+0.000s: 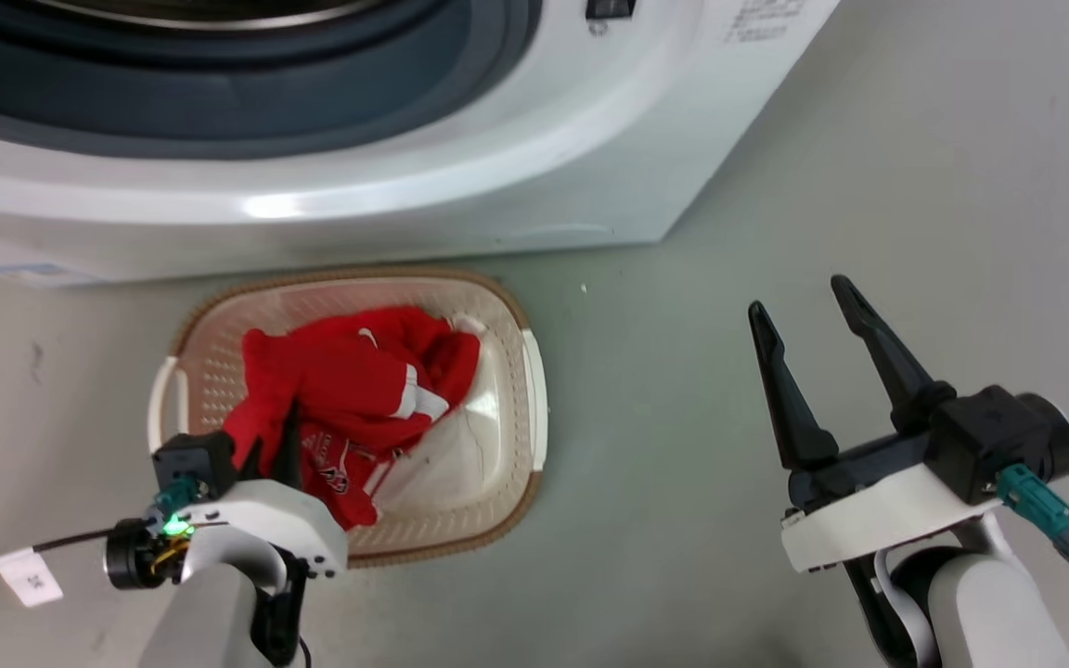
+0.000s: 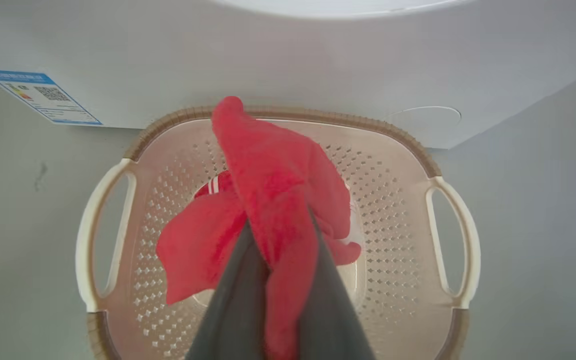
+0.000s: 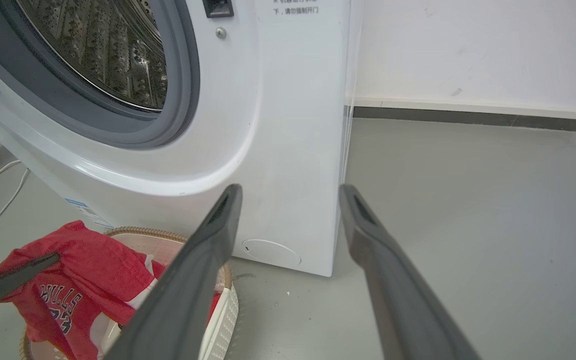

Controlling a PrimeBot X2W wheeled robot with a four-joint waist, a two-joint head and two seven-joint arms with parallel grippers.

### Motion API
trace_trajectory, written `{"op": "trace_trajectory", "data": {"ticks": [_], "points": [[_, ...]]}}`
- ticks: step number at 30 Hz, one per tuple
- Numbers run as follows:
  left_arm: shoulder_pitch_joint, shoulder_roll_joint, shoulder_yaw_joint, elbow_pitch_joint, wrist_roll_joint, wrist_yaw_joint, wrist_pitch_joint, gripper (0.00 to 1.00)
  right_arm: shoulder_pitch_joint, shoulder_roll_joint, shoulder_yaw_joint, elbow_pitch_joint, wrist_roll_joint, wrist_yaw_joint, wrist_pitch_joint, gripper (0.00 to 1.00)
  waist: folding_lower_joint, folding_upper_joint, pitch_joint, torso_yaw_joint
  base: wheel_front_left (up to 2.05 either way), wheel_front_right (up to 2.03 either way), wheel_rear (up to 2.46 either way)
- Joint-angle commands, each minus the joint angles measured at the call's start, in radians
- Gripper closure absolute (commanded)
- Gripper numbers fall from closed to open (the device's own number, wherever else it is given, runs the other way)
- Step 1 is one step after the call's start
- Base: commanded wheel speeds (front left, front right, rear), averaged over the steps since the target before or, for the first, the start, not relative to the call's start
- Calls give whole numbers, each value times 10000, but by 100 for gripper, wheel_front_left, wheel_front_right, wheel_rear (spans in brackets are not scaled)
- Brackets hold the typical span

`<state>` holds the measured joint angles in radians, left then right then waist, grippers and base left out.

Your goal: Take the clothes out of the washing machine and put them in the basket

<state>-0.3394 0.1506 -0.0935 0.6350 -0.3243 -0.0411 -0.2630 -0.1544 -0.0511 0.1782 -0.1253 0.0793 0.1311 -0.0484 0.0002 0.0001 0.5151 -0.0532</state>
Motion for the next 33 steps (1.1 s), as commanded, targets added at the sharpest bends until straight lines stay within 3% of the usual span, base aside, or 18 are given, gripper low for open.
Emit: {"op": "trace_trajectory", "data": {"ticks": [1, 9, 16, 17, 18, 19, 20, 27, 33], "points": [[-329, 82, 139, 189, 82, -24, -24, 100, -248, 18, 55, -35, 2, -7, -73, 0, -2, -1, 970, -318, 0, 0, 0], [-1419, 439, 935, 1648, 380, -166, -24, 100, -822, 19, 313, -20, 72, -7, -281, 0, -2, -1, 2364, -651, 0, 0, 0], [-2235, 763, 1155, 3144, 657, -271, -23, 100, -1088, 19, 539, 166, 216, -7, -537, 0, -2, -1, 2922, -1006, 0, 0, 0], [-2338, 781, 1182, 3335, 657, -283, -24, 91, -1124, 19, 545, 193, 227, -7, -567, 0, -2, -1, 2960, -1047, 0, 0, 0], [-2453, 810, 1199, 3530, 688, -257, -23, 69, -1151, 19, 559, 219, 253, -7, -586, 0, -2, -1, 2990, -1081, 0, 0, 0], [-2532, 824, 1217, 3694, 706, -234, -23, 31, -1173, 19, 574, 263, 271, -7, -616, 0, -2, -1, 3007, -1112, 0, 0, 0], [-2614, 835, 1240, 3843, 719, -221, -23, 0, -1196, 19, 591, 300, 288, -7, -653, 0, -2, -1, 3011, -1141, 0, 0, 0], [-2512, 704, 1492, 4474, 623, -274, -23, 0, -1134, 18, 552, 739, 374, -7, -867, 0, -2, -1, 2369, -1193, 0, 0, 0], [-1830, 279, 1717, 4663, 412, -496, -23, 0, -739, 18, 330, 1260, 220, -7, -906, 0, -2, -1, 649, -927, 0, 0, 0]]}}
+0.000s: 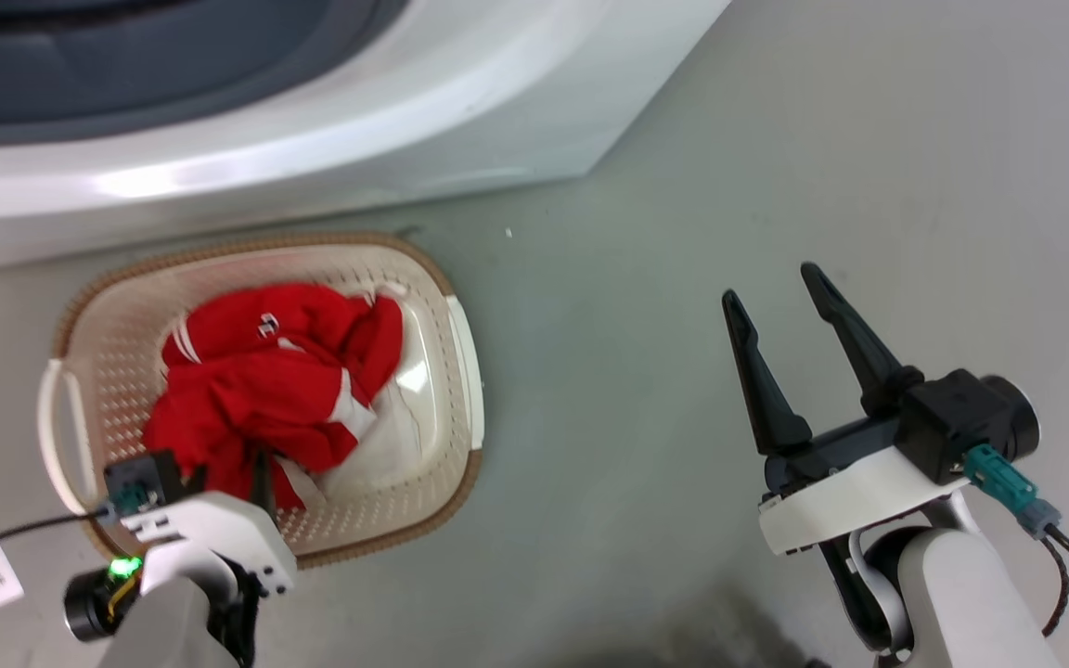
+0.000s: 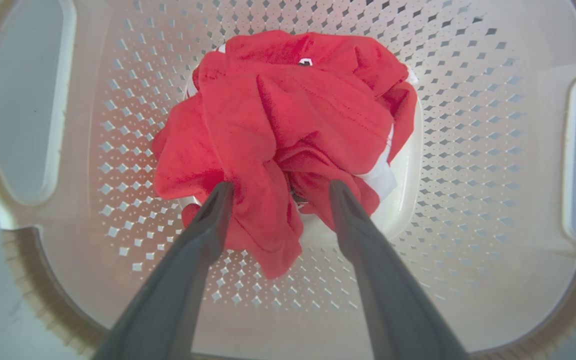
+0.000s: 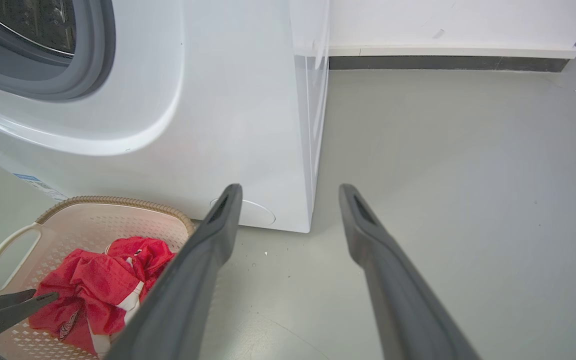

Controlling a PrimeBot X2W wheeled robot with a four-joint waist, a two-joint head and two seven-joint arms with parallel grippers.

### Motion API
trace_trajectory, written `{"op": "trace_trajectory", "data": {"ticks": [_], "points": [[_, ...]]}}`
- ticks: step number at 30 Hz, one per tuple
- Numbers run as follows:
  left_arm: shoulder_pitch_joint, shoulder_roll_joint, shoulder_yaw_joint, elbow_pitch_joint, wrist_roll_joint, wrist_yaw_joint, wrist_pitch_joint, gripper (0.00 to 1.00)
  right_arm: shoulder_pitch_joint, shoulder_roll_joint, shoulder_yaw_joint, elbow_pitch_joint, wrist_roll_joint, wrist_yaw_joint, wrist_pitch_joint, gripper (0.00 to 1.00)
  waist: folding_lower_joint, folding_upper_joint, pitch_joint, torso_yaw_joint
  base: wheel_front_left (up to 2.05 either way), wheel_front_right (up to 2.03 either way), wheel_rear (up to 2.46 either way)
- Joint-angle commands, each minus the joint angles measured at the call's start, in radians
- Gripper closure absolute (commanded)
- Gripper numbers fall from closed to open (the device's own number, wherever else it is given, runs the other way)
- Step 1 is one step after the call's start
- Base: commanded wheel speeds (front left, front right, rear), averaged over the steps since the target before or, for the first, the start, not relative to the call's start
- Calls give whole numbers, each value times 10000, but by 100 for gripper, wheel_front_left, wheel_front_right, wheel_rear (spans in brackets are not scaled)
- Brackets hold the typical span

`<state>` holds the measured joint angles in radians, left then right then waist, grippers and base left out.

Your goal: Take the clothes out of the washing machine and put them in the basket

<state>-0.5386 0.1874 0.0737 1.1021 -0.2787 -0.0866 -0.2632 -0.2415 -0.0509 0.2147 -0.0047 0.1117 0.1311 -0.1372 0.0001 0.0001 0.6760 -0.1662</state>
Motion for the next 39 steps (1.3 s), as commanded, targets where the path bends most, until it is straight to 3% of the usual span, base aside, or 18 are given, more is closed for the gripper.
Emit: {"op": "trace_trajectory", "data": {"ticks": [1, 9, 18, 39], "points": [[305, -139, 98, -46, -80, -82, -21, 0, 204, 16, -84, 137, -170, -7, 31, 0, -1, -1, -1245, 249, 0, 0, 0], [1518, -729, 214, -770, 69, -143, -23, 0, 941, 16, -546, 508, -336, -7, 295, 0, -1, -1, -3454, 772, 0, 0, 0], [2673, -1194, 209, -3081, 613, -132, -23, 0, 1783, 16, -835, 344, -361, -7, 598, 0, -1, -1, -5098, 1205, 0, 0, 0], [4640, -1212, -612, -8803, 1723, 98, 21, 0, 3540, 16, -1335, -496, -341, -7, 1276, 0, -1, -1, -7094, 1651, 0, 0, 0]]}}
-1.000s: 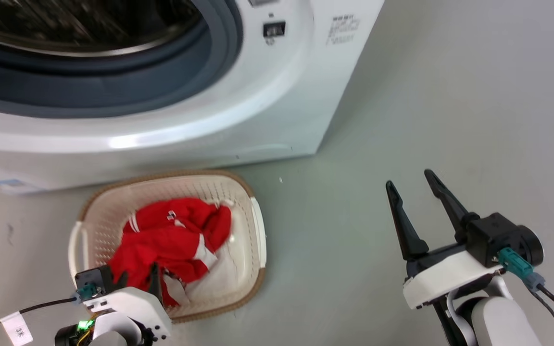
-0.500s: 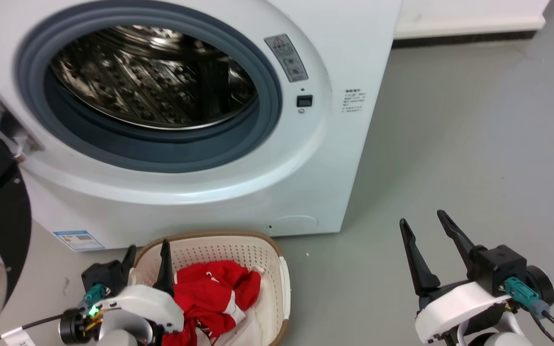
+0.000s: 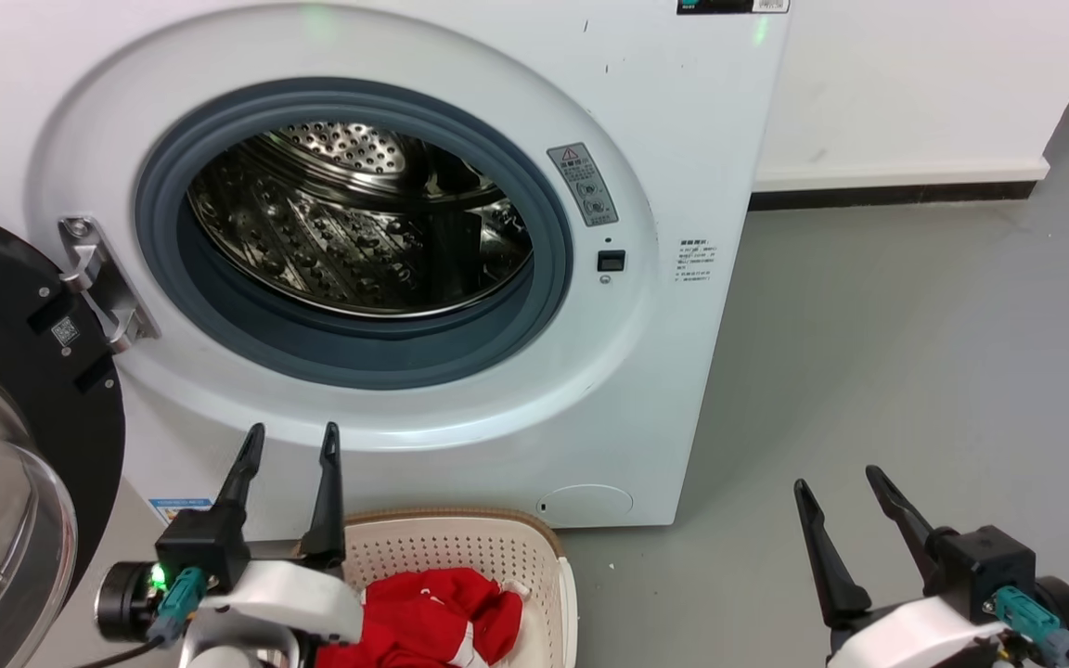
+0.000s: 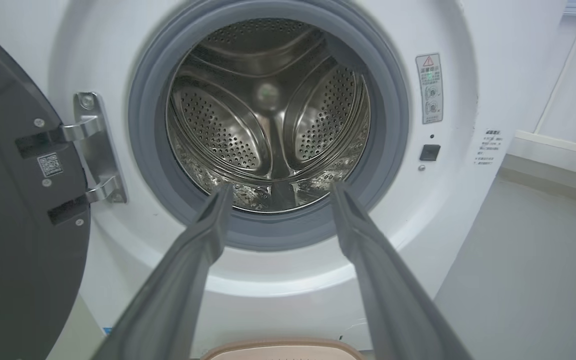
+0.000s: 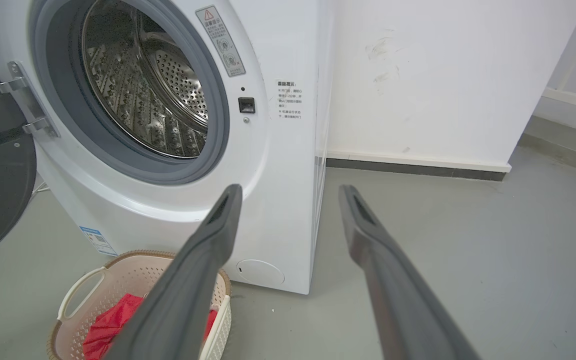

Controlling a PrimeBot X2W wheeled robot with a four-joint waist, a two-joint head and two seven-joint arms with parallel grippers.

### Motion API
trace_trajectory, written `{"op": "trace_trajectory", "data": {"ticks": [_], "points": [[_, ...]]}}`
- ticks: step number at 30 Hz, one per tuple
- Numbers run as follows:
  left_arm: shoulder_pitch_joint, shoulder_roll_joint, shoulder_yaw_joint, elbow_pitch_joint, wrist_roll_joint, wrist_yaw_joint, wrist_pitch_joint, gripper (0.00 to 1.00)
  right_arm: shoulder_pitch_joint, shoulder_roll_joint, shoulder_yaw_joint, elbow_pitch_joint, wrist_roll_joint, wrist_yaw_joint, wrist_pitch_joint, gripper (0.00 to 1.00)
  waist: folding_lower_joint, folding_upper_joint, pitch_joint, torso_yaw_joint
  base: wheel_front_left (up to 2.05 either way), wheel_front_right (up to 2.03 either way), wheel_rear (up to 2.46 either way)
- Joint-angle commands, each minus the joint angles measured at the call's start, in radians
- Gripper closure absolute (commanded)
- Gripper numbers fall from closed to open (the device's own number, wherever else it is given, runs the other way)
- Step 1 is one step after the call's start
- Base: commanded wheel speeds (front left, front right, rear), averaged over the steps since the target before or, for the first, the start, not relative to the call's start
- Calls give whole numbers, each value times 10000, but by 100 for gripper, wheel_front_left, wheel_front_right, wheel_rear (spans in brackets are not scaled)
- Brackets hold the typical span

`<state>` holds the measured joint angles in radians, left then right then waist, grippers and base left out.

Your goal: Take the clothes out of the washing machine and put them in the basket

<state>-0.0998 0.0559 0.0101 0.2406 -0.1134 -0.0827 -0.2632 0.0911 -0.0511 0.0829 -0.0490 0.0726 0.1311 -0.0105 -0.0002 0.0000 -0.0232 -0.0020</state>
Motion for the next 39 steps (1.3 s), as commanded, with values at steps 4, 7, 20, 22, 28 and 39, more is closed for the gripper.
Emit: {"op": "trace_trajectory", "data": {"ticks": [4, 7, 20, 22, 28, 39], "points": [[672, 238, -16, -734, 188, 144, 318, 0, 338, 18, -3, -114, 60, -7, 48, 0, 2, 0, -219, 16, 0, 0, 0], [1156, 282, -57, -1186, 205, 195, 661, 0, 443, 16, 91, -124, 110, -7, 61, 0, 2, 0, -326, 6, 0, 0, 0], [1698, 238, -165, -1679, -102, 336, 1303, 0, 331, 18, 318, -74, 223, -7, -34, 0, 2, 0, -192, 33, 0, 0, 0], [1662, 272, -162, -1671, -133, 349, 1313, 0, 309, 18, 343, -58, 212, -7, -43, 0, 2, 0, -178, 41, 0, 0, 0], [1625, 358, -166, -1636, -199, 389, 1307, 0, 266, 18, 396, -46, 202, -7, -51, 0, 2, 0, -163, 38, 0, 0, 0], [1624, 492, -233, -1628, -198, 468, 1338, 0, 256, 18, 365, -28, 245, -7, -42, 0, 2, 0, -197, 28, 0, 0, 0]]}}
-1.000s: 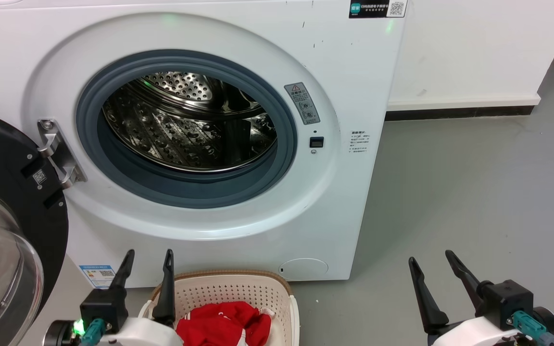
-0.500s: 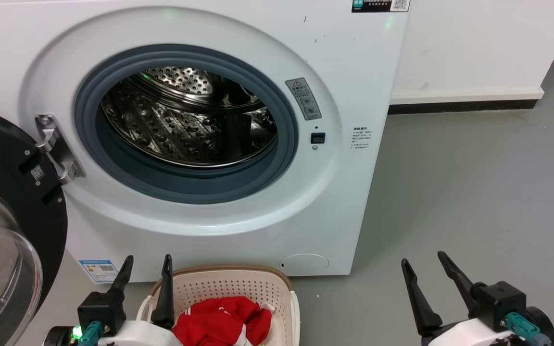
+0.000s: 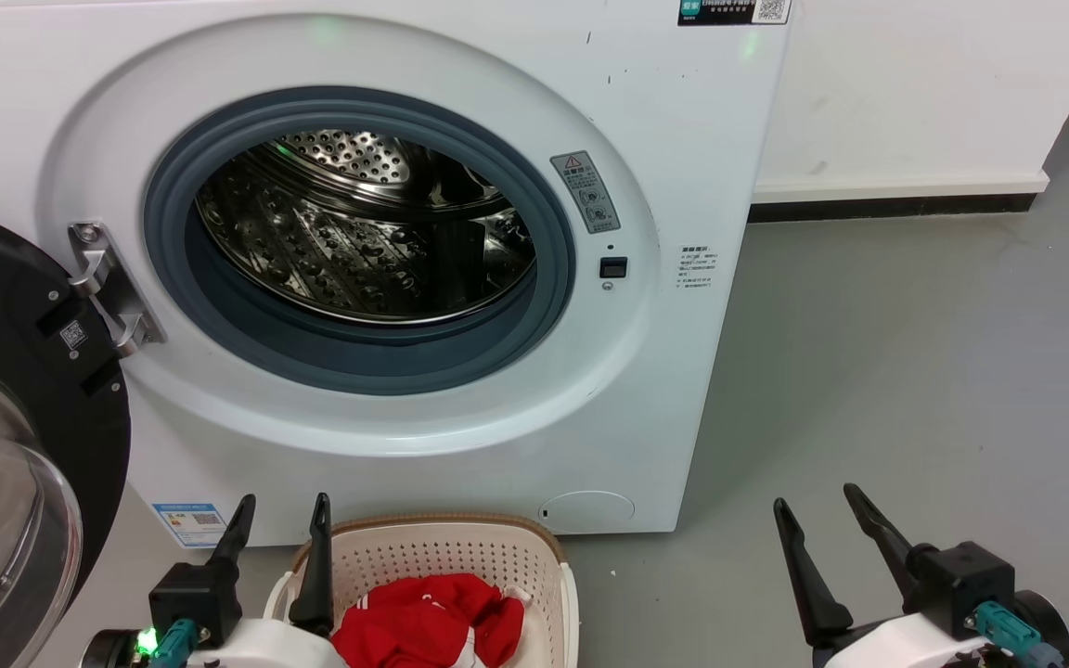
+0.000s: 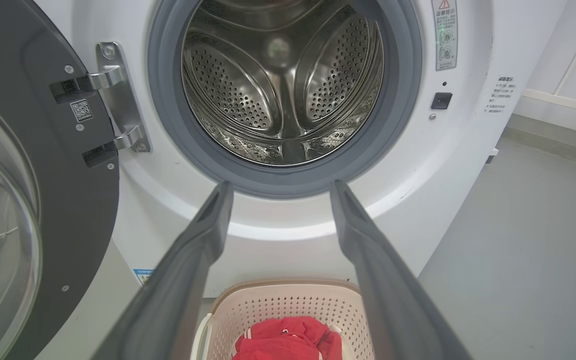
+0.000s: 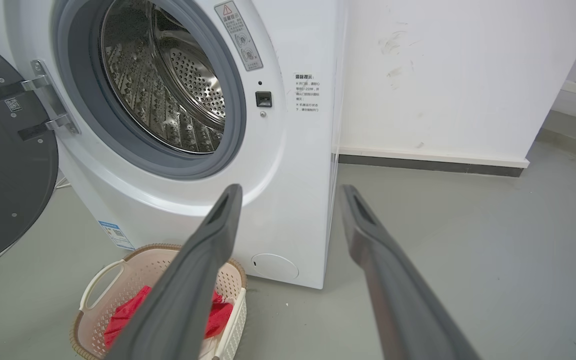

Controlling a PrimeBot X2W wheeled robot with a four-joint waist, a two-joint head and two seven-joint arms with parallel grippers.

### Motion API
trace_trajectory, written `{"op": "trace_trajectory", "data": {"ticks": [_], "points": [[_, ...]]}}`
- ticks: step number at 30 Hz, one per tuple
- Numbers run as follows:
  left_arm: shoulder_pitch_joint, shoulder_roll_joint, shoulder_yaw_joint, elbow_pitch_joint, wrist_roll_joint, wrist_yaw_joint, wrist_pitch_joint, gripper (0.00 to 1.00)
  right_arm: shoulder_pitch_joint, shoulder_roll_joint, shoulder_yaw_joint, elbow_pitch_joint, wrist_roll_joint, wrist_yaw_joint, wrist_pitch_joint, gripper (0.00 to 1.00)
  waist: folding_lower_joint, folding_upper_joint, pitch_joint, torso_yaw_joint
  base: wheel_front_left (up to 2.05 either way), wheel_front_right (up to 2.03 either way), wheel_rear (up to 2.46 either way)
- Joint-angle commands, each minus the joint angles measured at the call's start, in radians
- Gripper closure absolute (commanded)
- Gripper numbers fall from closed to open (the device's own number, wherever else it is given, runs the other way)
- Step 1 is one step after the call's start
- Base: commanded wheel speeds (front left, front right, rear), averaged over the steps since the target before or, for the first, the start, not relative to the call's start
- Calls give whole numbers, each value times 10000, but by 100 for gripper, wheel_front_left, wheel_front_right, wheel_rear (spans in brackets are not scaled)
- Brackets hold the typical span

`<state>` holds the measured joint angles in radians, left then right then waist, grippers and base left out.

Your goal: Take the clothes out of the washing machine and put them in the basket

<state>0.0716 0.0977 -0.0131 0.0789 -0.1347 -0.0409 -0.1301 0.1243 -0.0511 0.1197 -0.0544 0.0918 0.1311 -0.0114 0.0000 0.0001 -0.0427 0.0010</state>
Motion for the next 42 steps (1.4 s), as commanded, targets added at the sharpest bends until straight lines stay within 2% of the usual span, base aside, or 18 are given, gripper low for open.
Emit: {"op": "trace_trajectory", "data": {"ticks": [1, 2, 5, 27, 42], "points": [[-79, 80, -10, -11, 3, 43, 25, 0, -89, 18, 6, 30, 55, -7, -31, 0, 0, -1, -8, -7, 0, 0, 0], [-2, 33, -15, 8, -8, 11, 15, 100, 1, 0, 5, 6, 8, 0, -6, 100, 1, -1, -8, -8, 0, 0, 0], [-27, -17, 51, 281, -191, -6, 90, 100, 106, -2, 42, 133, 193, 2, -31, 100, 0, -1, -4, -9, 0, 0, 0], [-530, -144, 375, 626, -4317, -261, 741, 100, -651, -280, -306, 949, 4768, 0, 65, 100, 0, -1, 78, -9, 0, 0, 0], [-802, -214, 550, 825, -6425, -401, 1080, 100, -1008, -356, -539, 1342, 7016, -1, 164, 100, 0, -1, 130, -9, 0, 0, 0]]}}
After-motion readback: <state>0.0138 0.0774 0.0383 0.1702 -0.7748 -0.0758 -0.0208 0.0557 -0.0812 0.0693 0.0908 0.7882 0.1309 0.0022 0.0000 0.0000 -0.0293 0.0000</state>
